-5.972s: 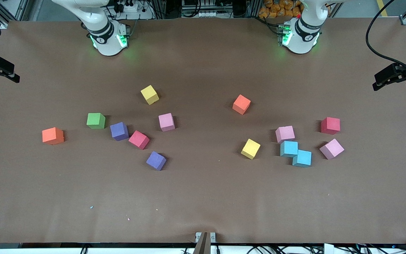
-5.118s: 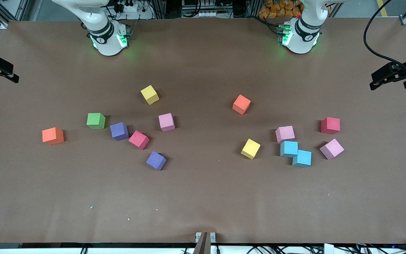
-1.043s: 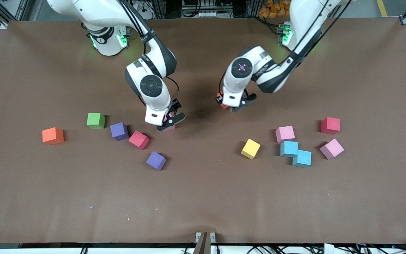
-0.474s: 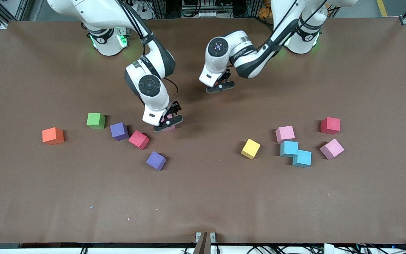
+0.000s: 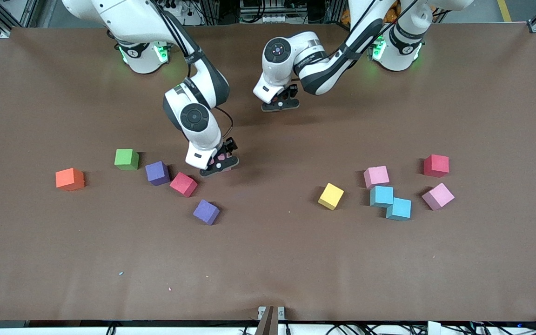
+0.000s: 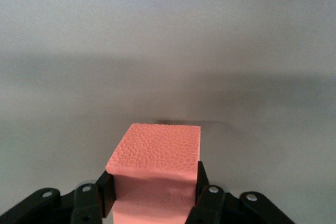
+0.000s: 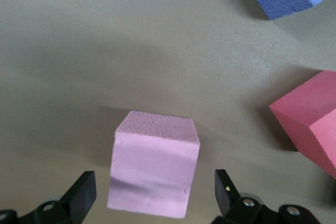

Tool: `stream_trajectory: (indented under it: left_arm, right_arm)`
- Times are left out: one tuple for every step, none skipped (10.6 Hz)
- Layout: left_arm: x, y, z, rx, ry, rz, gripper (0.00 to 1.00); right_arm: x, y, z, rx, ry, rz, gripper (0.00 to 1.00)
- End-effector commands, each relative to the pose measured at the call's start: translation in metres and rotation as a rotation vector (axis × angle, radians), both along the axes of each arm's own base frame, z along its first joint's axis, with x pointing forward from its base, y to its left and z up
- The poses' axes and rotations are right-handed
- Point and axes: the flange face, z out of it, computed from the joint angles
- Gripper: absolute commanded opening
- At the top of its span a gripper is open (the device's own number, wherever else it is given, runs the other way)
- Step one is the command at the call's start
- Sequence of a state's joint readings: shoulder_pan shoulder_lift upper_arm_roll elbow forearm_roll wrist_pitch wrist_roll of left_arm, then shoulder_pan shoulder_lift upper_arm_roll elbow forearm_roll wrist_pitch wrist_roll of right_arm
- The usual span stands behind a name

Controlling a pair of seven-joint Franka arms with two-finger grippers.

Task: Arrange 11 blocks into digit 3
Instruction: 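Lift the orange cube with the left gripper while the right gripper grasps pink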

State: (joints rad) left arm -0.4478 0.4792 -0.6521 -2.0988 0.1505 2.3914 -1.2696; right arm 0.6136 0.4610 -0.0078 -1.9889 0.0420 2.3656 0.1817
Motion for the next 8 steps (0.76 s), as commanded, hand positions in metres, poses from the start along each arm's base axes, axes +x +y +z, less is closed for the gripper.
stream_trajectory:
  left_arm:
    - [0.002,-0.018,-0.007,-0.002,0.015,-0.034,0.00]
    - [0.000,-0.025,-0.009,-0.004,0.011,-0.056,0.00]
    - [-0.004,-0.030,-0.012,0.003,0.015,-0.066,0.00]
    - [-0.007,-0.029,-0.016,0.015,0.023,-0.077,0.00]
    - [-0.016,-0.031,-0.018,0.034,0.031,-0.098,0.00]
    - [-0.020,-0.029,-0.021,0.061,0.039,-0.107,0.00]
    - [-0.021,-0.027,-0.022,0.079,0.041,-0.117,0.00]
    - [-0.021,-0.027,-0.023,0.083,0.036,-0.124,0.00]
  right_arm:
    - [-0.002,-0.001,-0.013,0.006,0.002,-0.044,1.00]
    - [-0.003,0.001,-0.019,0.004,0.001,-0.055,1.00]
    - [-0.004,0.002,-0.024,0.004,-0.001,-0.064,1.00]
    - [-0.005,0.005,-0.027,0.009,-0.010,-0.068,1.00]
    - [-0.005,0.005,-0.031,0.007,-0.007,-0.068,1.00]
    - [-0.005,0.005,-0.031,0.007,-0.007,-0.068,1.00]
    - [-0.004,0.004,-0.031,0.007,-0.007,-0.071,1.00]
    - [-0.002,0.001,-0.031,0.005,-0.006,-0.085,0.55]
